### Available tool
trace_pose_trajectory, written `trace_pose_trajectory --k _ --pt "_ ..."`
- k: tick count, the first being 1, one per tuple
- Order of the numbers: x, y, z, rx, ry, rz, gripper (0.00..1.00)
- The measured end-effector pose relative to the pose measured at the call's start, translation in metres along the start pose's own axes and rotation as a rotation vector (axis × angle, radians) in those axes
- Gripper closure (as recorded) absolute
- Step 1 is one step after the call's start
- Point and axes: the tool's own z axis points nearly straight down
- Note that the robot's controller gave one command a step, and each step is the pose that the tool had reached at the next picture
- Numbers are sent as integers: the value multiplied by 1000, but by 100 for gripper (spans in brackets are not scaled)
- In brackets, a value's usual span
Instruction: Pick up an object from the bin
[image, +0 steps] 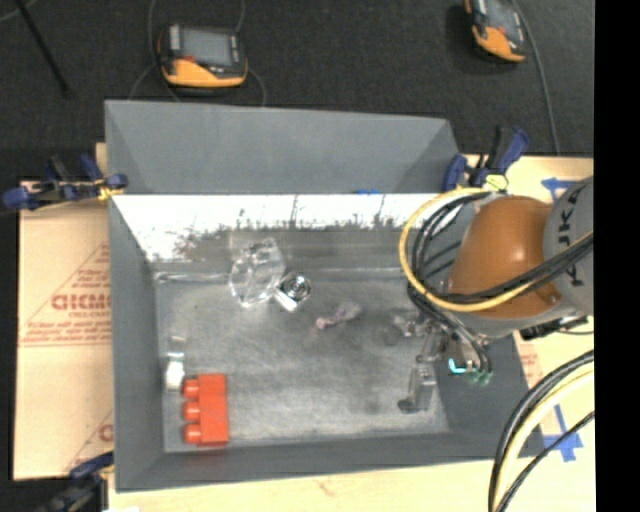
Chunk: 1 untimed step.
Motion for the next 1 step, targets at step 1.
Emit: trace_pose_trajectory --k 1 --pt "-139 15 44 1 -15 -109 0"
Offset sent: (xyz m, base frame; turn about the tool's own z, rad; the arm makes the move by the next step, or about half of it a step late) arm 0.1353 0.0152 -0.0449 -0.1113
